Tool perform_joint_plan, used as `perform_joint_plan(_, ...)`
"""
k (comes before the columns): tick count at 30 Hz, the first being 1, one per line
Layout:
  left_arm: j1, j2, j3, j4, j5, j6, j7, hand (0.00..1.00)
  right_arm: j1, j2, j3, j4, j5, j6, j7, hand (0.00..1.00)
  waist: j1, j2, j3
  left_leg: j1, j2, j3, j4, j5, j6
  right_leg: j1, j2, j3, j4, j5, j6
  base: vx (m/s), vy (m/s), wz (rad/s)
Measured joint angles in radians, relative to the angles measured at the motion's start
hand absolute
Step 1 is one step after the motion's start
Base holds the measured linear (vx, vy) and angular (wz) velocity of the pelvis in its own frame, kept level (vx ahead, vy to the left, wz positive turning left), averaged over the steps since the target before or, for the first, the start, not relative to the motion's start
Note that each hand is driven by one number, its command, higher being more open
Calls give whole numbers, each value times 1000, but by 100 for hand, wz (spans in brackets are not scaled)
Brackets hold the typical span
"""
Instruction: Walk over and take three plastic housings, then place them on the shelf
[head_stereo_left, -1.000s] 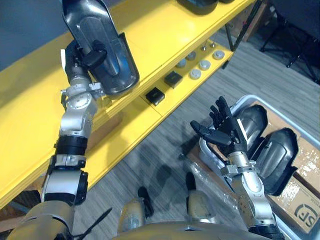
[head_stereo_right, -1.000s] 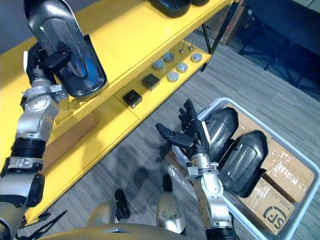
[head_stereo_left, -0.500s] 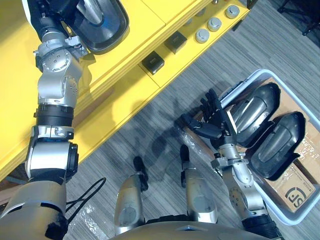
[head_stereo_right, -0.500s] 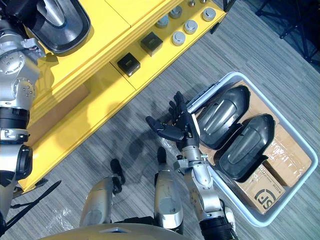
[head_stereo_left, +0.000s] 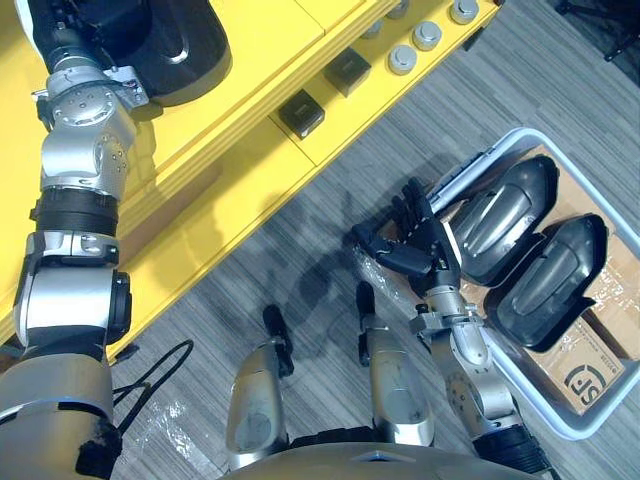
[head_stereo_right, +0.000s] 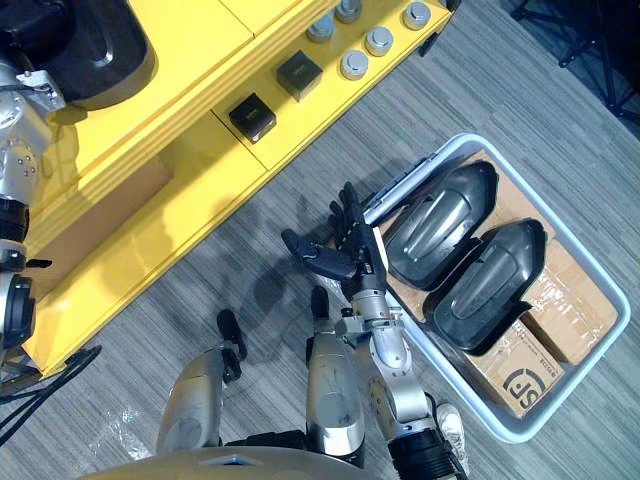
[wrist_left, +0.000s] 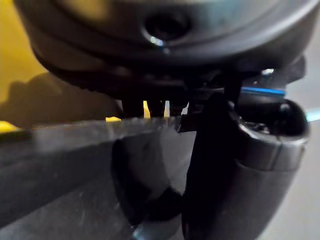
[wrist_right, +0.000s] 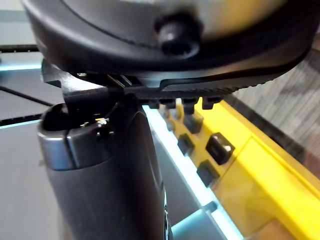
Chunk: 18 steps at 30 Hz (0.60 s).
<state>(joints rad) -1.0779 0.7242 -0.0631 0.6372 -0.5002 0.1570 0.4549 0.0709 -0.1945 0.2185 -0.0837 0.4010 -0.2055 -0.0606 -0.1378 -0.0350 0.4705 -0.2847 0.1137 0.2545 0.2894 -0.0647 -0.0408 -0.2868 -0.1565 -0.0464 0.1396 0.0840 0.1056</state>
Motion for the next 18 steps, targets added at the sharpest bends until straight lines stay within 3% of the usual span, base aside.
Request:
perform_joint_plan(5,-19,0,0,42,-12,14,28,100,4,-1,22,2,3,-5,-15,100,-1,0,0,16,-2,0,-16,8,-2,11,-1,-2,-1,0,0,0,0,0)
perform_joint_plan(11,-21,0,1,70,-85,-43,104,100,27,-6,26,2,8,-6,-19,100,-2,0,0,20,2,0,-21,12,-5,12,0,-2,-1,0,0,0,0,0)
perform_joint_plan(18,-12,-19,1,80,-121,-42,169,100,37,-5,30,0,8,-8,-19,100,-3,0,0,64,1,6,-42,15,-6,53,-1,-3,-20,1,0,0,0,0)
